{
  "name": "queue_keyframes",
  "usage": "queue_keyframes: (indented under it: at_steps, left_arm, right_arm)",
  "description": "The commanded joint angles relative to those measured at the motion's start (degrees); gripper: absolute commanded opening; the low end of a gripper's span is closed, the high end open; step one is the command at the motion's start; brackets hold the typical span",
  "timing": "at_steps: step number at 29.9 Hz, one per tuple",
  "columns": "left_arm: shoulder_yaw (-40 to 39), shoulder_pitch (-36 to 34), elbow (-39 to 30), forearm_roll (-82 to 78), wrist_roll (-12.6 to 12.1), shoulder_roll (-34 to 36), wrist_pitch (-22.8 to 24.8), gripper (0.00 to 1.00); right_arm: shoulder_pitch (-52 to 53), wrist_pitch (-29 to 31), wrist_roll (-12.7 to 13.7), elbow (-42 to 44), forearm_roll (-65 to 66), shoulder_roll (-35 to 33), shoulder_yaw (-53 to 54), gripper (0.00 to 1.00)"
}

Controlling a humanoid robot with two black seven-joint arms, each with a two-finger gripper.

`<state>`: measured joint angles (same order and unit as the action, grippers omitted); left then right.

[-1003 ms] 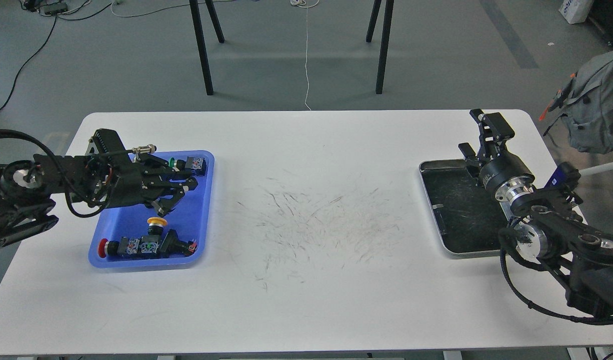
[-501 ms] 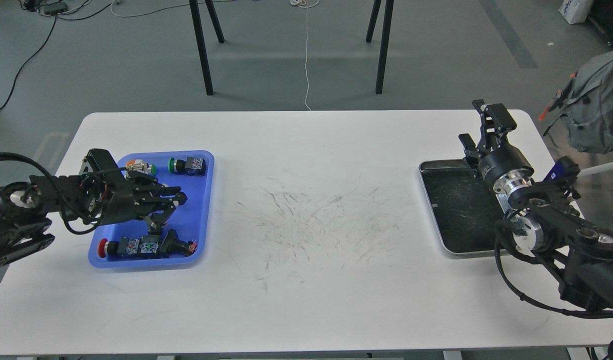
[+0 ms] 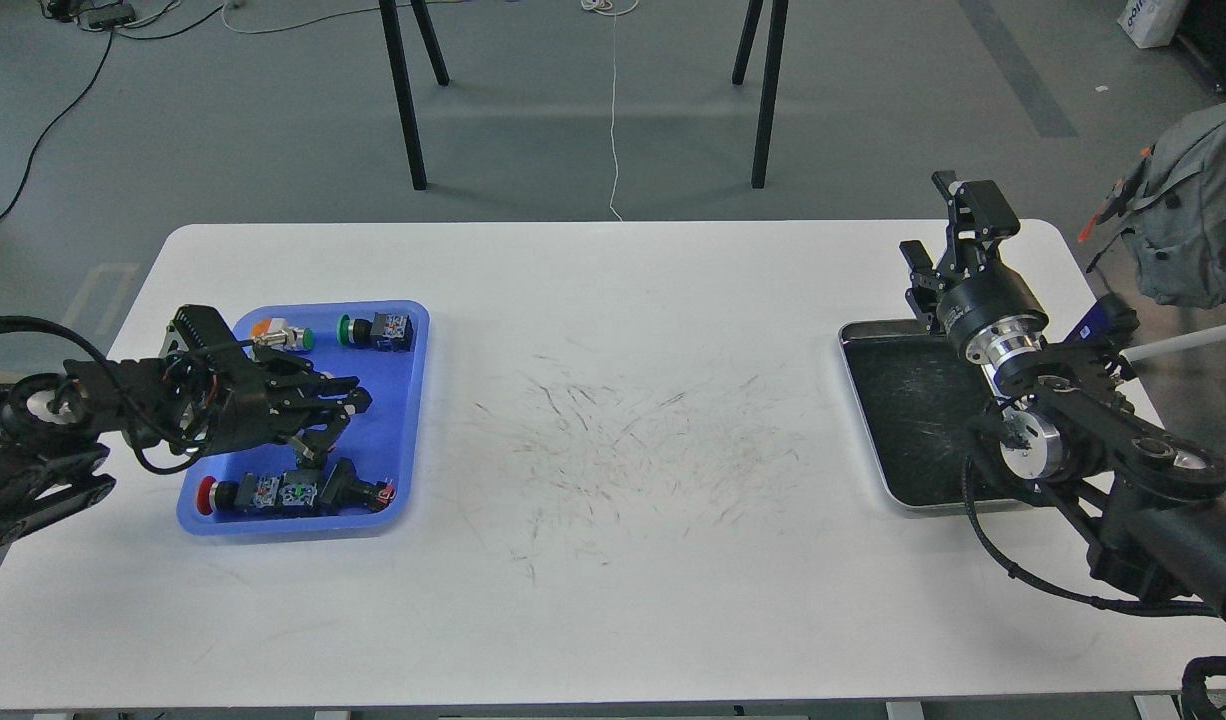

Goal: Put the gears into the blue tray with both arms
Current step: 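Carry the gear into the blue tray and release it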

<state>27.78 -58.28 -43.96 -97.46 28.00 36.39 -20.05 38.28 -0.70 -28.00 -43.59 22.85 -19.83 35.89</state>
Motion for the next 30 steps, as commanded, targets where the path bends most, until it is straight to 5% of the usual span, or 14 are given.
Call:
queue_keyframes:
  at_steps: [1, 30]
  left_arm:
    - [0.0, 0.3, 0.9, 0.5, 0.0, -0.4, 0.1, 0.21]
    - [0.1, 1.8, 3.6, 1.8, 0.0, -1.3, 0.1, 0.26]
  right_arm:
    - [-0.2, -0.1, 0.0, 0.0, -0.1, 0.6, 2.0, 0.93]
    - [-0.6, 0.0, 0.0, -0.2, -0.1, 0.8, 2.1, 0.93]
